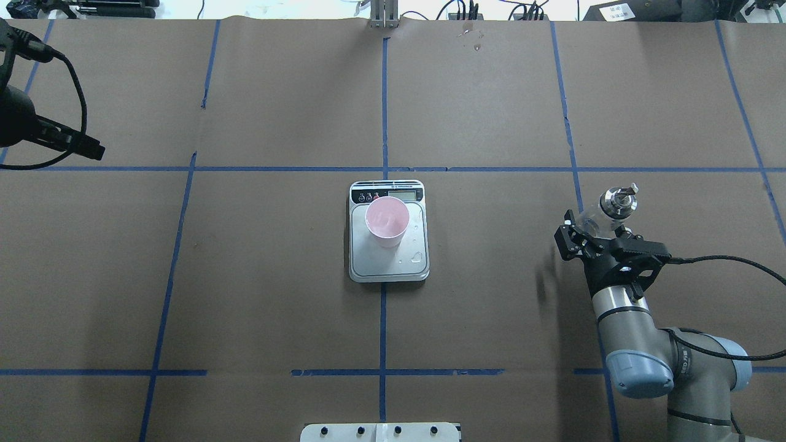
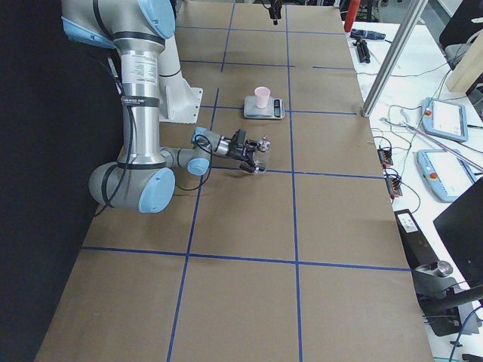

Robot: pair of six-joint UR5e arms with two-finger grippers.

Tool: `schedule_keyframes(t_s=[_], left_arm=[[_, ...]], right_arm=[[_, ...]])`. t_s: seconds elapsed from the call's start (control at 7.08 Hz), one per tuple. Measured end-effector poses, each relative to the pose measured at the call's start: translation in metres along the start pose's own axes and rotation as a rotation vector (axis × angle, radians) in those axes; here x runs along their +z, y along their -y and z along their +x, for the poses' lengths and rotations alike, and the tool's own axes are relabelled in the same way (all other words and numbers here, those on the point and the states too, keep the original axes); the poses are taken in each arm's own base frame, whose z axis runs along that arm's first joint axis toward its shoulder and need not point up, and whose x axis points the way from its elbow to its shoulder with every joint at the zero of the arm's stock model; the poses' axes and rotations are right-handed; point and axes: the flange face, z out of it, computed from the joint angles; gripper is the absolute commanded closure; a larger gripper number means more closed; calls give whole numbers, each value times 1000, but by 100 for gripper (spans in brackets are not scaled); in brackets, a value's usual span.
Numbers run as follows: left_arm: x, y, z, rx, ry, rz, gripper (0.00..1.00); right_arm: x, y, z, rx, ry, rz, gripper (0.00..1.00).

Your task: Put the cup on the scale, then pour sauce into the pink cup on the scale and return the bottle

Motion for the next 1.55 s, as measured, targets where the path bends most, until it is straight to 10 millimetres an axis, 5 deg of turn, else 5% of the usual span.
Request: schedule_keyframes(t_s=[0.57, 0.85, 1.55], left_arm=[[-1, 0, 0, 0, 0, 1, 31], [-2, -1, 0, 0, 0, 2, 31], [5, -7, -4, -6, -6, -29, 31]], right_arm=[[-32, -23, 4, -34, 48, 26, 0], [-53, -27, 22, -27, 87, 12, 0], [-72, 5, 168, -60, 180, -148, 0]])
